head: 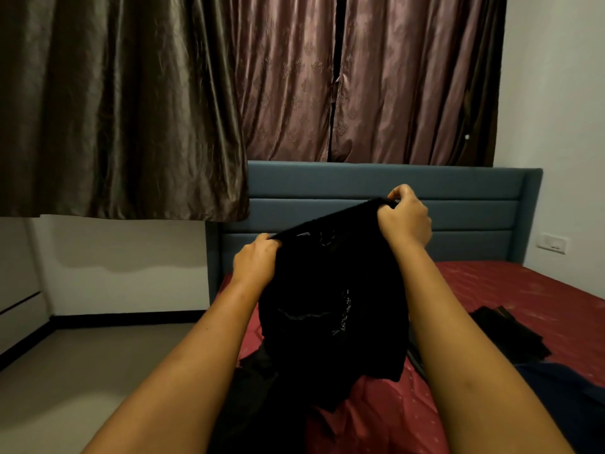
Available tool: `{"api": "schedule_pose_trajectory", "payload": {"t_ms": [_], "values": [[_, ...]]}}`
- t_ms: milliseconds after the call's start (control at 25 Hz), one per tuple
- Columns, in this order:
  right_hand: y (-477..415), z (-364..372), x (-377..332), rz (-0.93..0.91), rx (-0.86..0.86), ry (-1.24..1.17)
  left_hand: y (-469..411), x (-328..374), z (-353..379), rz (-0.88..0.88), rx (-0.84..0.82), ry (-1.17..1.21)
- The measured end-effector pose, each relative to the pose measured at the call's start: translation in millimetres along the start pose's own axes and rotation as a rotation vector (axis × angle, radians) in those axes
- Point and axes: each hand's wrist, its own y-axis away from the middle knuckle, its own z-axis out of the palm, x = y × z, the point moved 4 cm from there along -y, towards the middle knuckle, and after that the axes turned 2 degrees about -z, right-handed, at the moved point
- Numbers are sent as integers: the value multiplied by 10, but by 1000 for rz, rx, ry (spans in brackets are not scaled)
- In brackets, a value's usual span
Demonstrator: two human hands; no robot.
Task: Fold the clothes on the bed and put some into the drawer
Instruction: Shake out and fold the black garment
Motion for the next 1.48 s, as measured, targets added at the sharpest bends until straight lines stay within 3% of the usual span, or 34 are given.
{"api": "schedule_pose_trajectory", "payload": {"t_ms": [120, 200, 320, 400, 440, 560, 640, 720, 800, 920, 1000, 1080, 1160, 1240, 1320, 1360, 1440, 1480], "values": [[-5, 112, 47, 29, -98, 107, 101, -39, 79, -272, -205, 271], [31, 192, 184, 25, -186, 279, 115, -78, 105, -465, -108, 536], [218, 417, 723, 87, -463, 671, 32, -294, 120, -761, 46, 1004], [385, 614, 1129, 231, -684, 584, 4, -391, 150, -838, -68, 1131], [491, 717, 1258, 303, -825, 444, -1, -409, 155, -770, -163, 1028], [787, 900, 1360, 435, -1274, 225, -85, -372, 218, -312, -441, 330], [875, 955, 1348, 496, -1492, 385, -152, -291, 173, -169, -469, 60], [969, 1040, 1354, 490, -1647, 635, -210, -150, 163, -90, -472, 86], [1102, 1316, 1376, 418, -1607, 599, -229, 33, 232, -21, -503, 226], [1384, 1746, 1241, 382, -1337, 110, -165, 254, 393, 7, -519, 338], [1411, 1988, 1208, 340, -1115, -42, -176, 294, 518, -1, -519, 408], [1376, 2161, 1315, 440, -964, -123, -196, 241, 552, 4, -466, 438], [1417, 2202, 1573, 509, -948, 4, -256, 77, 627, 47, -419, 263], [1371, 2101, 1918, 550, -872, 167, -284, -219, 810, 27, -389, -77], [1044, 2013, 2072, 597, -788, 79, -283, -599, 1018, -117, -409, -261], [701, 2009, 1996, 536, -736, 44, -352, -727, 1053, -193, -427, -249], [-224, 1885, 1547, 377, -421, -134, -690, -760, 956, -304, -345, -56], [-667, 1724, 1200, 231, -239, -258, -924, -696, 816, -323, -207, 91]]}}
